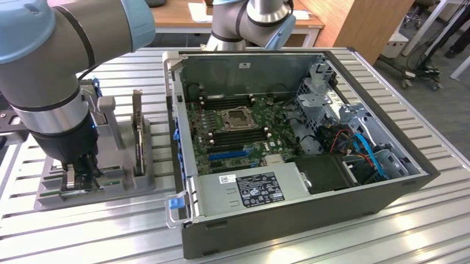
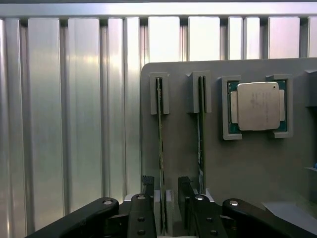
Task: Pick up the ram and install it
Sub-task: 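Pick up the ram and move it above insertion slot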
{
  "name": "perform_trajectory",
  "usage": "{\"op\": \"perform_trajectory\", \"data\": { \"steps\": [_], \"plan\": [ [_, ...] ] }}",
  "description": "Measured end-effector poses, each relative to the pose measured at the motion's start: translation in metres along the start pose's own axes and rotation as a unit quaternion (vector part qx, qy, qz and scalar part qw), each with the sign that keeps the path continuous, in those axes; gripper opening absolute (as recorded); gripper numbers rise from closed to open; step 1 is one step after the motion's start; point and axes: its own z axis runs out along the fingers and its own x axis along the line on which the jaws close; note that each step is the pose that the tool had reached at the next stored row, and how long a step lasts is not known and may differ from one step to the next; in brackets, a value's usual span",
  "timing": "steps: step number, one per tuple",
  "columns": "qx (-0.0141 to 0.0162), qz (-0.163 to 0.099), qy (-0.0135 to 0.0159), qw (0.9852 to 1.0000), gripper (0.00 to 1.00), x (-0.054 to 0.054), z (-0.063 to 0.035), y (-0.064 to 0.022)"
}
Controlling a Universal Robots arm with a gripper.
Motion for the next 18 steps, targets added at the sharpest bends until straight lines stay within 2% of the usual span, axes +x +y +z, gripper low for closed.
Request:
{"op": "perform_trajectory", "data": {
  "steps": [7, 18],
  "plan": [
    [-0.0009, -0.015, 0.0017, 0.9999, 0.33, 0.0, 0.001, 0.0],
    [-0.0009, -0.016, 0.0019, 0.9999, 0.33, 0.0, 0.0047, -0.0001]
  ]
}}
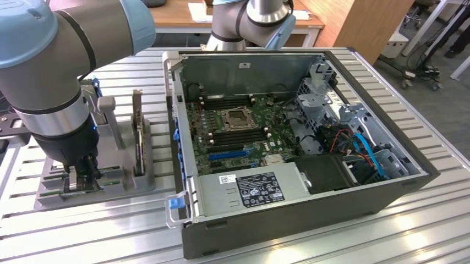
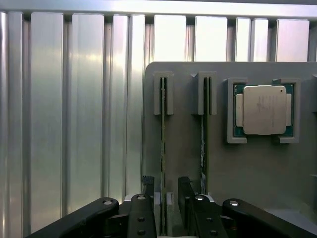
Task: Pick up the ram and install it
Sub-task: 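Pick up the ram and move it above insertion slot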
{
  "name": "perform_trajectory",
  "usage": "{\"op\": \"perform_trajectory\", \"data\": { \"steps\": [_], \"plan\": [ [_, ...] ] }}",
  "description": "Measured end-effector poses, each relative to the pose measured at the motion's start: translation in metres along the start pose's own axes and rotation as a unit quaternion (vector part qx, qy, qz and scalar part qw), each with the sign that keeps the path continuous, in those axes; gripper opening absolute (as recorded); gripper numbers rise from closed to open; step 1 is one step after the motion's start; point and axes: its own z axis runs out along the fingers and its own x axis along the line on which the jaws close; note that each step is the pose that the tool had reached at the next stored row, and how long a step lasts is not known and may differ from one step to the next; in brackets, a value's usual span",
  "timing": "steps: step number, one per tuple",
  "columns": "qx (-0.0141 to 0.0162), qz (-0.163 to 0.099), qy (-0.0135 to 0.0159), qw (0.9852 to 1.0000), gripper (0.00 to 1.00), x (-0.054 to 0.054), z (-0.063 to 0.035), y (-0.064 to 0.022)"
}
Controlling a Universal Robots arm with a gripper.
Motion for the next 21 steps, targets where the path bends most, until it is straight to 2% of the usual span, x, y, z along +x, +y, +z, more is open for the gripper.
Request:
{"op": "perform_trajectory", "data": {
  "steps": [3, 5, 21],
  "plan": [
    [0.0001, 0.0, -0.0001, 1.0, 0.33, 0.0, 0.0001, 0.0],
    [0.0002, -0.001, -0.0012, 1.0, 0.33, 0.001, 0.0003, 0.0001],
    [0.0002, -0.014, -0.0009, 0.9999, 0.33, 0.0015, 0.0028, 0.0]
  ]
}}
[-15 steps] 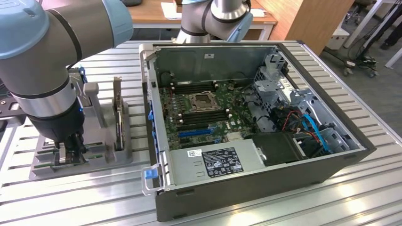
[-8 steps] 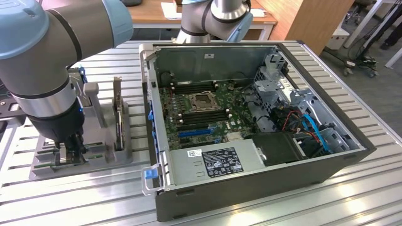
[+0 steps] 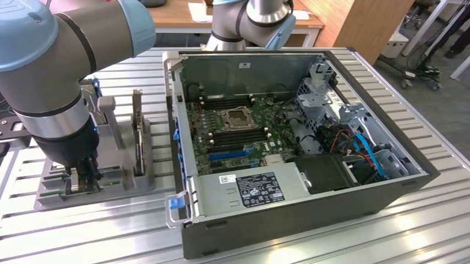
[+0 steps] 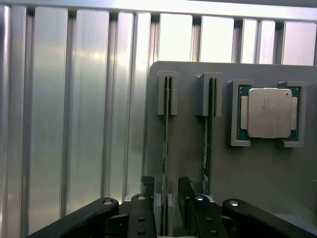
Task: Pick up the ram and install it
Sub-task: 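Pick up the ram and move it above insertion slot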
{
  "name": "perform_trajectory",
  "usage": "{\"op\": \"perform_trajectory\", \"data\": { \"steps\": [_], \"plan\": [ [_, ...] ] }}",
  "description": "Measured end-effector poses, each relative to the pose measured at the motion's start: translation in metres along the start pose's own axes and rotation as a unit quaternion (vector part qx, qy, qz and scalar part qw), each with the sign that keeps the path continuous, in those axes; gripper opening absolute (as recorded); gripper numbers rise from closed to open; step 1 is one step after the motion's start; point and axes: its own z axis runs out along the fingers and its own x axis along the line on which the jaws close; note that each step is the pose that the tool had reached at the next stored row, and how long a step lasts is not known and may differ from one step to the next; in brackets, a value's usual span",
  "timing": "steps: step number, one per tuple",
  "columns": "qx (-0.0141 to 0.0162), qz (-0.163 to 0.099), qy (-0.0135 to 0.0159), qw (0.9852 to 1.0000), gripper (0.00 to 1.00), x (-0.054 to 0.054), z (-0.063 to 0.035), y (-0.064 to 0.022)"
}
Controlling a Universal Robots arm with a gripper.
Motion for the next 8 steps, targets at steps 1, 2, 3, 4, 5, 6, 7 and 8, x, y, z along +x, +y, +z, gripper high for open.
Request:
{"op": "perform_trajectory", "data": {
  "steps": [1, 2, 3, 4, 5, 6, 7, 8],
  "plan": [
    [0.0001, 0.0, -0.0004, 1.0, 0.33, 0.0, 0.0002, 0.0],
    [0.0002, 0.0, -0.0007, 1.0, 0.33, 0.0, 0.0005, 0.0],
    [0.0001, 0.0, -0.0006, 1.0, 0.33, 0.0, 0.0007, 0.0],
    [0.0001, 0.0, -0.0006, 1.0, 0.33, 0.0001, 0.0009, 0.0],
    [0.0001, 0.0, -0.0006, 1.0, 0.33, 0.0001, 0.0009, 0.0],
    [0.0, 0.0, -0.0006, 1.0, 0.33, 0.0001, 0.0009, 0.0],
    [0.0001, 0.0, -0.0006, 1.0, 0.33, 0.0001, 0.0009, 0.0],
    [0.0, 0.0, -0.0006, 1.0, 0.33, 0.0001, 0.0009, 0.0]
  ]
}}
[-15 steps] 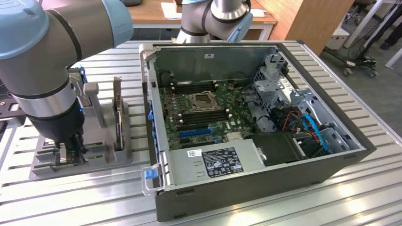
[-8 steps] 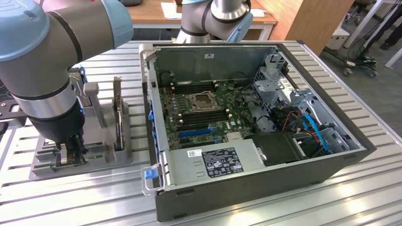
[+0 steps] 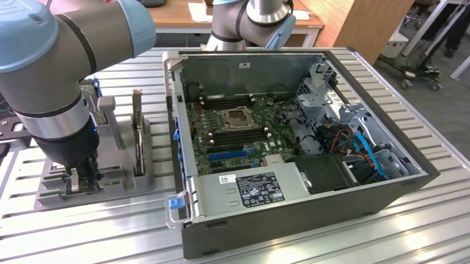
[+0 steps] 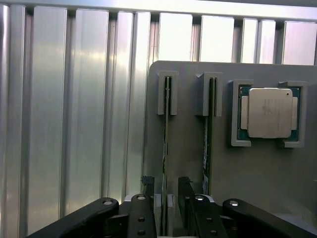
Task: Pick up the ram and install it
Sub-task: 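Pick up the ram and move it above insertion slot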
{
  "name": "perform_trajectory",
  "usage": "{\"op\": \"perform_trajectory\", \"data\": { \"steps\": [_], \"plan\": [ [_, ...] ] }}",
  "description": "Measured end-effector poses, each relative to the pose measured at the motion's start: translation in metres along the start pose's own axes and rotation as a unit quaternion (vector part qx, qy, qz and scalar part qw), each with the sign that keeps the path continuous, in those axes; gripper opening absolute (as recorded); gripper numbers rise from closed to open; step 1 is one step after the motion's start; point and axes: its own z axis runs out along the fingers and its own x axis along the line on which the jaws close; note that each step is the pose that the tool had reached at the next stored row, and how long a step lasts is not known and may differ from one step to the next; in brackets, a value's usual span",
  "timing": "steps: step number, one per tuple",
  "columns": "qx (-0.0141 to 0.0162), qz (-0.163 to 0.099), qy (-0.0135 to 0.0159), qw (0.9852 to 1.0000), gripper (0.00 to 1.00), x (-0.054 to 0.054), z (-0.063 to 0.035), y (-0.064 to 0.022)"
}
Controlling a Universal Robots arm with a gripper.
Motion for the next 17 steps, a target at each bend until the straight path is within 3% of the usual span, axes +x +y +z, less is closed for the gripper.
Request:
{"op": "perform_trajectory", "data": {
  "steps": [9, 10, 17],
  "plan": [
    [0.0, 0.0, 0.0, 1.0, 0.32, 0.0, 0.0, 0.0],
    [0.0, 0.0, 0.0, 1.0, 0.25, 0.0, 0.0, 0.0],
    [0.0001, 0.0, 0.0, 1.0, 0.25, 0.0011, 0.0001, 0.0]
  ]
}}
